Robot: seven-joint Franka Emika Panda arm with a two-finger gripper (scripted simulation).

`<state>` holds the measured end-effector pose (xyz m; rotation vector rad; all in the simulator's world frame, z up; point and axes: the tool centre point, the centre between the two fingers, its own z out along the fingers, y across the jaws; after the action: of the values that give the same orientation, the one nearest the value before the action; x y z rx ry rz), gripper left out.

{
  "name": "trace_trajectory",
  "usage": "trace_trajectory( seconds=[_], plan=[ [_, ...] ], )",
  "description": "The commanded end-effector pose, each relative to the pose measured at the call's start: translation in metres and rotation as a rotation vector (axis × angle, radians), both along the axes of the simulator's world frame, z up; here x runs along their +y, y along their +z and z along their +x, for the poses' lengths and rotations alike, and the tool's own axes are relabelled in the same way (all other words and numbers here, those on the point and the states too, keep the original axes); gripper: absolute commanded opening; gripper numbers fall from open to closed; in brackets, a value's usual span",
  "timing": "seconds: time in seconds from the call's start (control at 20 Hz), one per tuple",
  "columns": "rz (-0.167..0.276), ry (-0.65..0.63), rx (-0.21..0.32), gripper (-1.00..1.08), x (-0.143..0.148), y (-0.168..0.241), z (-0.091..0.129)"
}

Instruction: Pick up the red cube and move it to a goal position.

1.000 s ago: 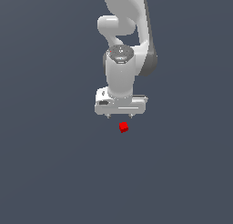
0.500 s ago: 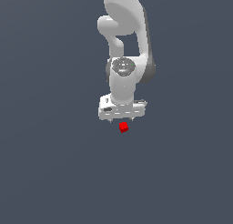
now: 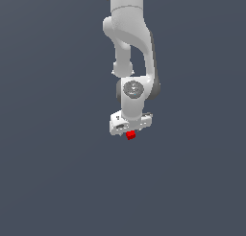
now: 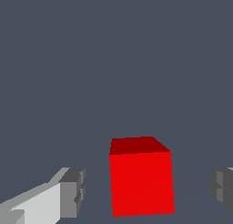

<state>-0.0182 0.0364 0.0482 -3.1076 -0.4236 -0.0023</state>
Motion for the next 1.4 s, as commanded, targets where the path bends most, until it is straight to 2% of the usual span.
trace_trajectory(
  seconds=[0.0, 0.35, 0.4, 1.0, 1.35],
  plan=[
    [-0.001, 0.03, 0.0, 1.0, 0.002, -0.014, -0.002],
    [-0.005, 0.06, 0.001, 1.0, 0.003, -0.028, -0.004],
    [-0.005, 0.06, 0.001, -1.0, 0.003, -0.028, -0.004],
    [-0.005, 0.06, 0.001, -1.0, 0.002, -0.027, -0.004],
    [-0.005, 0.06, 0.001, -1.0, -0.014, -0.007, 0.007]
  ],
)
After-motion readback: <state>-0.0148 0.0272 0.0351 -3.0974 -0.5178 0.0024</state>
